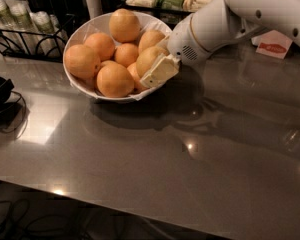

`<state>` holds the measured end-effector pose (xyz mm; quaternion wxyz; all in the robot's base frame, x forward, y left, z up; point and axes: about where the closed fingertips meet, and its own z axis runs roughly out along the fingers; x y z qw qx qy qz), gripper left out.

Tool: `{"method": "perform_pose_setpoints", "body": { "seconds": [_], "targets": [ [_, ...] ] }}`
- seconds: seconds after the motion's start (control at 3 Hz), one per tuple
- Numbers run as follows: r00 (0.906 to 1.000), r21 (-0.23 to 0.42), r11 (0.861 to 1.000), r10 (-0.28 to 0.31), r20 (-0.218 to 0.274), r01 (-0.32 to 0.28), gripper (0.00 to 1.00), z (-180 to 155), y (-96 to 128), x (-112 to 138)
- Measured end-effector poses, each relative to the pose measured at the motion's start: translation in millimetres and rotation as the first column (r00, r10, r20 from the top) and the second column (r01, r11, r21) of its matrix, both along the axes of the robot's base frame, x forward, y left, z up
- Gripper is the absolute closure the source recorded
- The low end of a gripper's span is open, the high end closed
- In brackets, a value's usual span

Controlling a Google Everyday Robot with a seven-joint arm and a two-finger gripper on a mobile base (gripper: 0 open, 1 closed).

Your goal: Pick orange from white bowl

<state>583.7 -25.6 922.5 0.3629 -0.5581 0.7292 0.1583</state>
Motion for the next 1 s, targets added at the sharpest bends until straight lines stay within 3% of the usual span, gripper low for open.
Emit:
{"method": "perform_pose_setpoints", "body": {
  "seconds": [0.67, 1.0],
  "targets": [
    [0.9995, -0.007, 1.000, 0.003, -0.032, -0.003, 0.41, -10.8, 3.2, 0.1],
    [0.9995, -0.007, 1.000, 0.003, -0.032, -0.003, 0.59, -10.7, 3.2, 0.1]
  ]
}}
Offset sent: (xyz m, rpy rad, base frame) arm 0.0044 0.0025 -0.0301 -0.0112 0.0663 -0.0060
